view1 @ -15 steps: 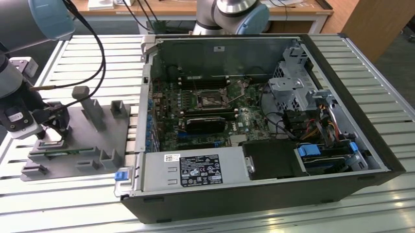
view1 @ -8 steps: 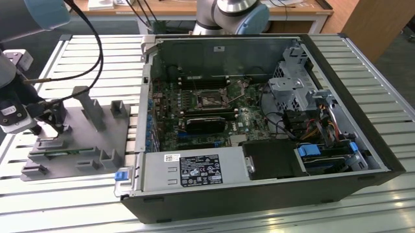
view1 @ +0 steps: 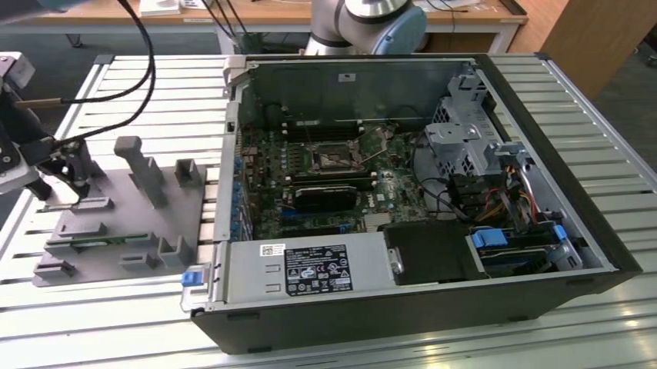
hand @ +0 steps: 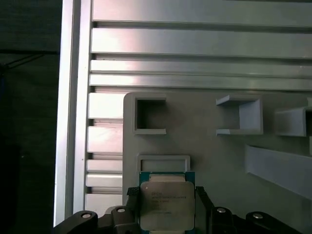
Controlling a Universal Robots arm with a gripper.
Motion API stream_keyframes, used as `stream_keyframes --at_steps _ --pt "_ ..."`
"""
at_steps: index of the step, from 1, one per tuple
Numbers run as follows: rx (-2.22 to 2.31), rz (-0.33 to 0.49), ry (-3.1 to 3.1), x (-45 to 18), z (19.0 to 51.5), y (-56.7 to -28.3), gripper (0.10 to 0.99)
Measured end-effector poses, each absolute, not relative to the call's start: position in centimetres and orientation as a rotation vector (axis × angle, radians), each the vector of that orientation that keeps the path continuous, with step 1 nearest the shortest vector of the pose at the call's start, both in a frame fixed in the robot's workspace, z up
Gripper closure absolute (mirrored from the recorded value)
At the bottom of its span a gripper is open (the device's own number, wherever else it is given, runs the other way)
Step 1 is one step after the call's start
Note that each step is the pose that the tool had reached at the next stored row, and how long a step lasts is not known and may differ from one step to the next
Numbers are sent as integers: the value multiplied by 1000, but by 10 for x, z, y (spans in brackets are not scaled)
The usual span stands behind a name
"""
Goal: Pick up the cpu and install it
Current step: 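Pick up the cpu and move it towards the insertion slot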
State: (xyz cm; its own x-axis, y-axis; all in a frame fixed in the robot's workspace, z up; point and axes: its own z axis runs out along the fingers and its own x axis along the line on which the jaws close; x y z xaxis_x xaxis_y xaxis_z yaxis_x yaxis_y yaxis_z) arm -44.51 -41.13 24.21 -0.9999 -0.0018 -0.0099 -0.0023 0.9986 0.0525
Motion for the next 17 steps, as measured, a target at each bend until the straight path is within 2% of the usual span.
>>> stream_keyframes --at_steps 17 --pt "-3 82 3131 -445 319 -411 545"
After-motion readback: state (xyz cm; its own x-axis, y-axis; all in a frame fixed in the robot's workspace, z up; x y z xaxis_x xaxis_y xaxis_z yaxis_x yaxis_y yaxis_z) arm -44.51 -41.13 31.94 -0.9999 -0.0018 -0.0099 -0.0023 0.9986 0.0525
